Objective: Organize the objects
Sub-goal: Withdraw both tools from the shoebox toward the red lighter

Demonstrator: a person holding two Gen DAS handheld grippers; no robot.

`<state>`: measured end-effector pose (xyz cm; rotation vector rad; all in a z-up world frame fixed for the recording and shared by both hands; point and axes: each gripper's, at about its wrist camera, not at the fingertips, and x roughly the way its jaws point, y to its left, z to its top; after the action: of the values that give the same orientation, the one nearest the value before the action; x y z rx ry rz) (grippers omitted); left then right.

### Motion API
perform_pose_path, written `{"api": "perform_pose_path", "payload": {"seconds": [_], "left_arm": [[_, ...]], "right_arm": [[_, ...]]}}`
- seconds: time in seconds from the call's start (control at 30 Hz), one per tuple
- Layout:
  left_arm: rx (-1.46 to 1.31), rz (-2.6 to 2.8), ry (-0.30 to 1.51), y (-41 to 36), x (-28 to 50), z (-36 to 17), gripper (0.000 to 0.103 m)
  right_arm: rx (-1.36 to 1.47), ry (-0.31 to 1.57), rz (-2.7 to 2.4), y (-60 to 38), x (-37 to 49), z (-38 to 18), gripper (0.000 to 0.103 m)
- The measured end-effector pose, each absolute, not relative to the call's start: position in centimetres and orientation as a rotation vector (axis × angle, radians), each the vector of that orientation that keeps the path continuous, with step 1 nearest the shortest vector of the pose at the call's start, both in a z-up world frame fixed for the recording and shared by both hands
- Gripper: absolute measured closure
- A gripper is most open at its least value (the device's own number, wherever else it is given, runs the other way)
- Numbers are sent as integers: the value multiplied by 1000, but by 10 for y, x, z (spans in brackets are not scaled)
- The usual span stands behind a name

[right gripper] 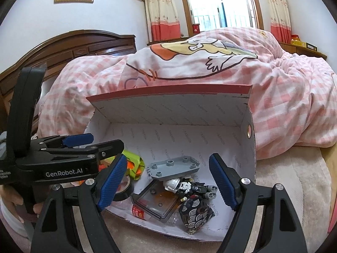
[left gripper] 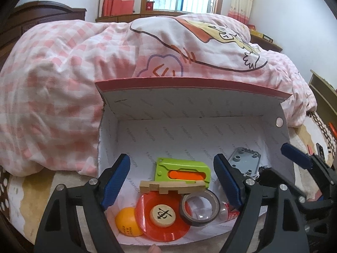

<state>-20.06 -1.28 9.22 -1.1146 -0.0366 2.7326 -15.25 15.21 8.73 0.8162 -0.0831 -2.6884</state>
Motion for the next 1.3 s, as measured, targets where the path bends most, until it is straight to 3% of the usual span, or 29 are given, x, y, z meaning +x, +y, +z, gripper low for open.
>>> {"api": "perform_pose_path", "payload": {"seconds": [1.0,1.3], "left_arm": [[-1145,2658,-48,-4,-159,86,21],[-1119,2596,-50,7,-120,91,21]], "right_arm": [[827,-132,-2688,177,-113,85,21],[875,-30,-2690,191,-76,77,21]]}}
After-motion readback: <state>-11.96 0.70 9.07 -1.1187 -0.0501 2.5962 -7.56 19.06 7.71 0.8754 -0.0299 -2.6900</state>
